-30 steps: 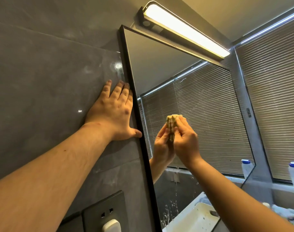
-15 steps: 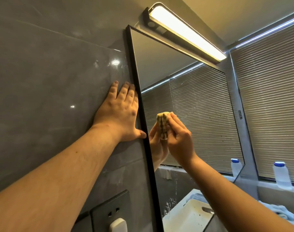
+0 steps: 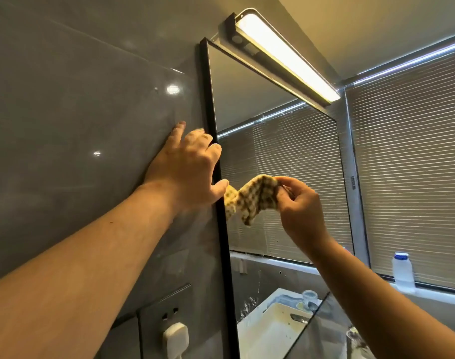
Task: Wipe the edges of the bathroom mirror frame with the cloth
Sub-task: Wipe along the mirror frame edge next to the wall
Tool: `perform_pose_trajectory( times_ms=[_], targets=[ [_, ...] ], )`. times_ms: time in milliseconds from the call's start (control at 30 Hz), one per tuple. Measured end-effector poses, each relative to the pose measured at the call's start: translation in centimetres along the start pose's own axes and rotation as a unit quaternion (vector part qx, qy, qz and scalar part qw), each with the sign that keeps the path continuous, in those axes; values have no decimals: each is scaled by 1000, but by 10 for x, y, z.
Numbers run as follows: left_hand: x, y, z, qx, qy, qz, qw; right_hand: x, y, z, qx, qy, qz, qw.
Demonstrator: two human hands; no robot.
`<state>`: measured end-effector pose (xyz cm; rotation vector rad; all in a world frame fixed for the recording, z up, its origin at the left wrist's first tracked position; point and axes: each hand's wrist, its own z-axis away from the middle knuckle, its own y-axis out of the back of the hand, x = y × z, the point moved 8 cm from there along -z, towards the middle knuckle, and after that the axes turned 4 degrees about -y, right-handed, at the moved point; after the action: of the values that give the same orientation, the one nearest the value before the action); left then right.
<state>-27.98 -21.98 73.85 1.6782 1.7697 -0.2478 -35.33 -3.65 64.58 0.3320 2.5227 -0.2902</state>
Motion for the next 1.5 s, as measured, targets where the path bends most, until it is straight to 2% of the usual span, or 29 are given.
perform_pose_trajectory(
  times_ms=[67,133,200,267,333,400,467,567,667,733,867,900,967,1033,1100,1167,1200,1300,1333,1433,1500],
  targets=[
    [0,12,7,57,39,151,986,-20,7,7,-9,4,4,1000],
    [16,19,12,41,48,258,964,-41,15,12,-16,18,5,1000],
    [41,21,14,-6,34,301,953,-59,21,17,-22,42,25,999],
    [55,17,12,-53,59,368,926,-72,25,23,-17,58,47,997],
    [56,14,10,-57,96,426,898,-81,30,28,-12,72,57,996],
    [52,14,12,-67,121,445,885,-84,35,32,-6,69,56,996],
    [53,10,17,-108,134,514,840,-80,40,32,2,44,43,998],
    [61,10,25,-163,156,633,741,-71,46,29,21,5,36,999],
    [63,8,29,-174,202,686,677,-60,46,25,13,-28,58,998],
    [65,8,30,-181,221,697,657,-57,45,26,7,-19,97,995],
    [58,4,30,-156,271,698,644,-82,44,36,42,152,201,967],
    [56,4,29,-144,279,703,638,-83,38,39,19,170,222,960],
    [57,4,29,-135,277,723,618,-76,22,44,-59,153,274,948],
    [60,3,30,-142,269,737,604,-68,8,48,-147,123,227,955],
    [61,1,31,-144,267,737,604,-63,3,49,-190,73,102,974],
    [60,2,32,-140,257,728,620,-56,7,46,-177,25,44,983],
    [61,3,32,-139,237,711,647,-54,9,47,-170,17,38,985],
    [68,12,29,-147,133,608,769,-50,12,53,-175,4,26,984],
    [69,12,29,-151,116,586,788,-49,12,55,-181,-2,21,983],
    [67,5,28,-141,104,560,810,-45,18,58,-159,-23,-19,987],
    [67,1,27,-114,104,572,806,-39,22,60,-150,-58,-73,984]
  ],
)
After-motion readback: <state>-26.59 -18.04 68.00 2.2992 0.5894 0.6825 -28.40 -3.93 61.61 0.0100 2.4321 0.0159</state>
